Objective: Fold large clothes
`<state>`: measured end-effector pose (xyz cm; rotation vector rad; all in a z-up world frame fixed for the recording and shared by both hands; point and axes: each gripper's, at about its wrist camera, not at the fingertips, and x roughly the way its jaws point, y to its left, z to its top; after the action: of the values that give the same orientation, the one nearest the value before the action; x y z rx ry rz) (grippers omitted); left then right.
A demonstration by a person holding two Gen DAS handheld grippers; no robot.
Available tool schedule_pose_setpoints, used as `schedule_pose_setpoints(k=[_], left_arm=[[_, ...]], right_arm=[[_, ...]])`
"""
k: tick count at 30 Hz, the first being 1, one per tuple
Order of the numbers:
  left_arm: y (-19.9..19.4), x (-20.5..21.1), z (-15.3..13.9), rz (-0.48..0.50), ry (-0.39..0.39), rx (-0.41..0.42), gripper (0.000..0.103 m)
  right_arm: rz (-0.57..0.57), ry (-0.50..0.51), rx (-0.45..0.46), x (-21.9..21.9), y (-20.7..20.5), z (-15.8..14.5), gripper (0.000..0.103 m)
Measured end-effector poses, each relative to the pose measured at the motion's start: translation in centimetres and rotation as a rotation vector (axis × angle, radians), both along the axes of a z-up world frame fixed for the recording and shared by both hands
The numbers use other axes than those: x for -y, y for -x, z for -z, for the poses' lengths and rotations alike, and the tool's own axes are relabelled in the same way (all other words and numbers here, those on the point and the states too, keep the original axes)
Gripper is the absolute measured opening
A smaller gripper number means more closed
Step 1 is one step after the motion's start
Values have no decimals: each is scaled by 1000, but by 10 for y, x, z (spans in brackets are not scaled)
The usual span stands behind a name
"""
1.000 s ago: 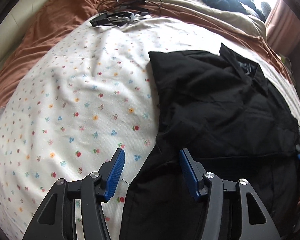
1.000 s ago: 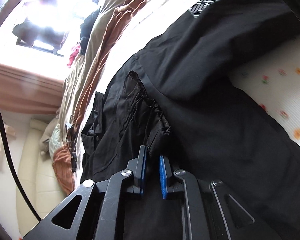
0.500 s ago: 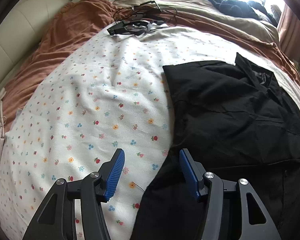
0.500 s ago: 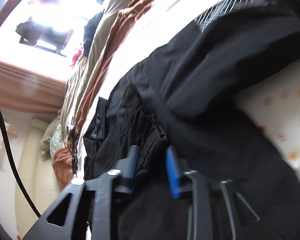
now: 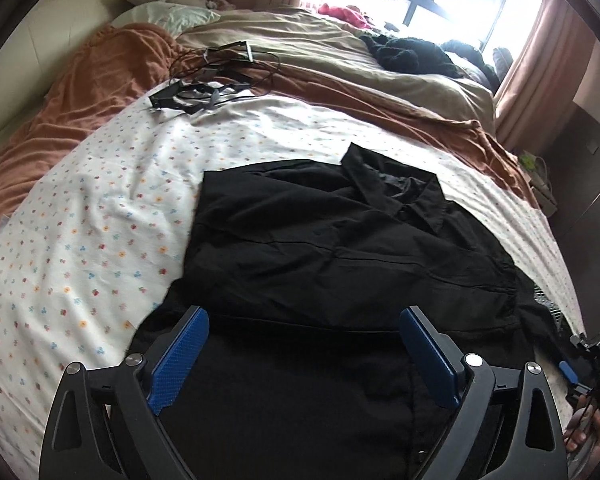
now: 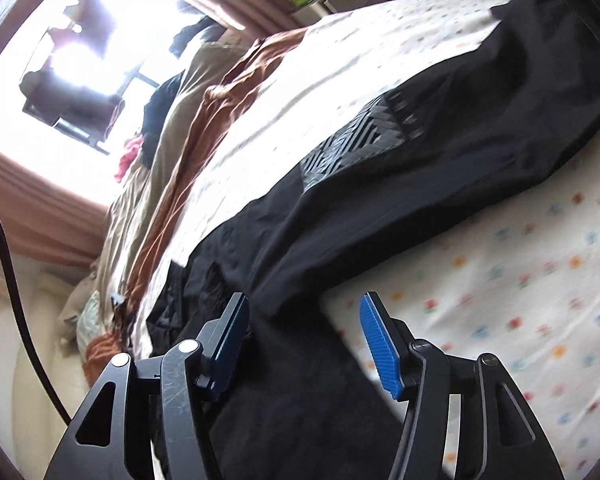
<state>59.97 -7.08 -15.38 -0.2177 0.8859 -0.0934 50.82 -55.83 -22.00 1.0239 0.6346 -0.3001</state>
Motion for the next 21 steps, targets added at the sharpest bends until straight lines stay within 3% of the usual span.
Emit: schedule_pose_setpoints(k=[10, 19, 21], left_arm=[[22, 56, 1, 28, 110, -3, 97], [28, 59, 15, 63, 139, 18, 97], [30, 57, 16, 58, 134, 22, 102]], right_arm=[[149, 60, -57, 62, 49, -9, 58], [287, 66, -116, 103, 77, 7, 58], [316, 65, -138, 110, 82, 11, 58]])
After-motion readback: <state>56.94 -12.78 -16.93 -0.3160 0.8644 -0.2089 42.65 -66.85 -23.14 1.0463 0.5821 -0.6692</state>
